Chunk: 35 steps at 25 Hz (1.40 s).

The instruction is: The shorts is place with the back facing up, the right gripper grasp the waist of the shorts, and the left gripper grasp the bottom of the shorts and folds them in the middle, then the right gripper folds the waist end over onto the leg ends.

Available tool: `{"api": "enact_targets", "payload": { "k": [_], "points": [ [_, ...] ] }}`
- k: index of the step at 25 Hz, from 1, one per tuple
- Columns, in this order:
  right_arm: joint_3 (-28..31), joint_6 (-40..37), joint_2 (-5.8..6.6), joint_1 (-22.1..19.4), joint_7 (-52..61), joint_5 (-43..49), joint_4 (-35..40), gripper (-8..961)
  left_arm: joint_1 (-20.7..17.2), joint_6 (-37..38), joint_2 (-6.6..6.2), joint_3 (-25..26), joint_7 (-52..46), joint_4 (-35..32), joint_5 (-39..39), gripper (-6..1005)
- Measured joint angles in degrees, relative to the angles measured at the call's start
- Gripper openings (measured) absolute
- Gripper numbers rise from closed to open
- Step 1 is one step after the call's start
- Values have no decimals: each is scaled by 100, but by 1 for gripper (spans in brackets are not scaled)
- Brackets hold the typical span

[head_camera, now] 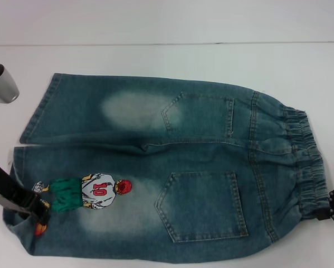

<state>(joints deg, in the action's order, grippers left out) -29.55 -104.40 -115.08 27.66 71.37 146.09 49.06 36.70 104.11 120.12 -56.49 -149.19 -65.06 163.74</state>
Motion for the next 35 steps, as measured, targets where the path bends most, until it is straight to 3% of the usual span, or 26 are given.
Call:
{"api": "enact_targets", "payload": {
  "k": [14,22,28,32,35],
  "points": [
    [-4,-3,-15,12,-9,-67,-2,52,-35,-58,-86,-205,-46,161,0,691],
    [1,32,-15,-22,-87,-152,-2,53,-59,-37,-128,-178,-53,213,0,630],
    [3,25,-23,-25,-89,-153,-2,59,-77,-26,-121,-201,-61,210,0,435],
    [2,-3,-23,-39,-89,-153,-2,64,-114,-23,-114,-186,-65,181,0,190],
    [2,-4,-28,-41,-95,-153,-2,67,-129,-42,-104,-193,-61,177,0,117]
  ]
}}
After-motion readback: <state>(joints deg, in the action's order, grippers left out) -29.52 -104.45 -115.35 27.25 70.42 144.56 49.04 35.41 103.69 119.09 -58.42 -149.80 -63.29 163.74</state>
